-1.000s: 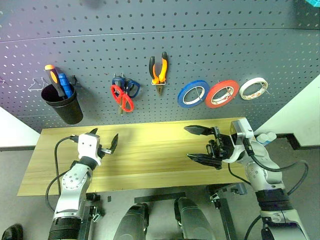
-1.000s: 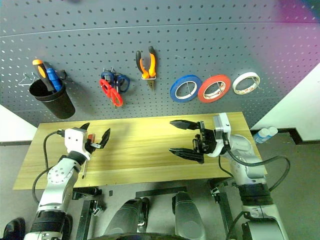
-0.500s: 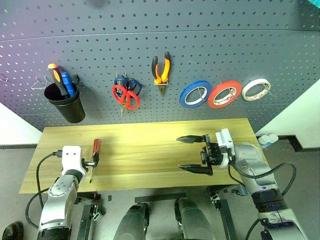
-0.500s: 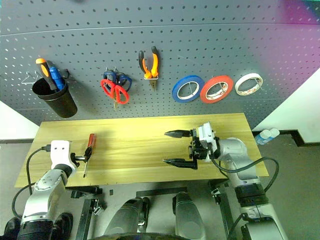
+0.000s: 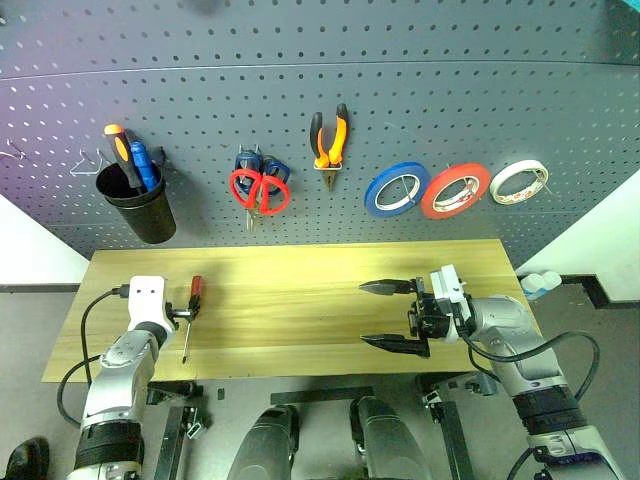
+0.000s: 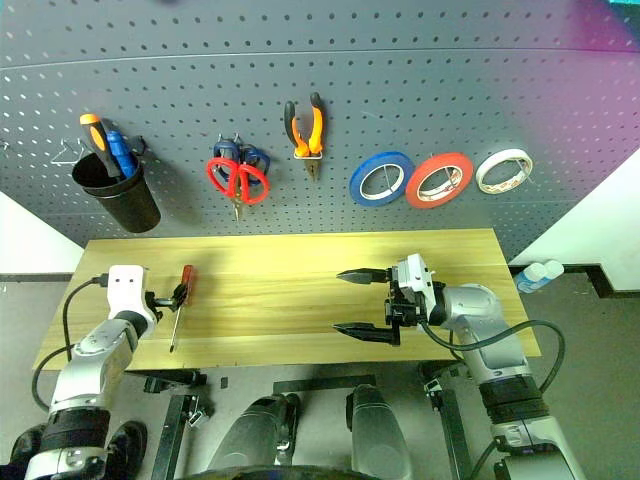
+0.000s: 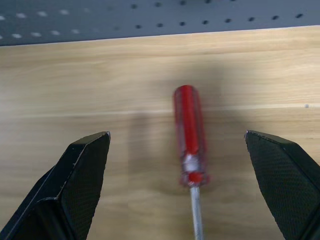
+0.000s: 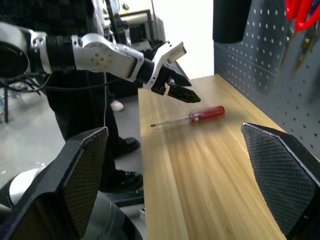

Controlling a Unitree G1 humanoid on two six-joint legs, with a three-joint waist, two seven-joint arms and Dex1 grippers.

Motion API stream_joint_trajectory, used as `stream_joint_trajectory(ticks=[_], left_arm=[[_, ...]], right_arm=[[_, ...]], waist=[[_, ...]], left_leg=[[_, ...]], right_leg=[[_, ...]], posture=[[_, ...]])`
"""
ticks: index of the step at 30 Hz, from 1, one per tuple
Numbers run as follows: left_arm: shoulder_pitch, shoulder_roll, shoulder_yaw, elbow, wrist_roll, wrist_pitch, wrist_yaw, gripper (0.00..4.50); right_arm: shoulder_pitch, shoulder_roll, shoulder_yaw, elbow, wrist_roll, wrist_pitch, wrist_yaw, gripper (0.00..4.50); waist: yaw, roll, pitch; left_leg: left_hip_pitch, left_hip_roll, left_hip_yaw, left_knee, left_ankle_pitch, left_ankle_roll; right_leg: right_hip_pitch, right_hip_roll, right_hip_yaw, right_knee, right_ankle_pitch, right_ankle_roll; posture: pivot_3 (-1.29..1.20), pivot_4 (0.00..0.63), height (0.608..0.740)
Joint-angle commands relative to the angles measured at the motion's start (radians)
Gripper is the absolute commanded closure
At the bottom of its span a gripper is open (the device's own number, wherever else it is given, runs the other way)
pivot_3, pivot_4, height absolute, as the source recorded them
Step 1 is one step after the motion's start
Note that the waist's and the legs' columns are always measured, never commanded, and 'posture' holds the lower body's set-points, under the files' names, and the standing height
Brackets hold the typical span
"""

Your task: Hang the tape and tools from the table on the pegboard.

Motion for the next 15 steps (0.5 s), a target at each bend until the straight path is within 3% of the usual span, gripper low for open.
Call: stream_joint_trajectory(ticks=[1,15], left_arm=[[-0.022,0.012,-0.018,0.021,0.023,-0.042,-0.018,0.01],[-0.100,0.044,-0.032,0.178,0.060,-0.075,-0.009,0.01]], right_arm=[[0.010,-0.004,-0.016,-0.003,-0.003,-0.014,-0.025,0.00],[0.068,-0.061,-0.042,-0.119,0.031,0.045,-0.069,0.00]], waist=[[-0.001,0.000,0.000],[-0.002,-0.004,0.019]], left_leg=[[0.000,0.000,0.000,0.000,0.000,0.000],[0.000,0.000,0.000,-0.002,0.000,0.000]], right_leg=[[0.000,0.000,0.000,0.000,0.000,0.000],[0.000,0.000,0.000,-0.001,0.000,0.000]], posture=[[-0.10,0.248,0.740],[-0.11,0.314,0.740]])
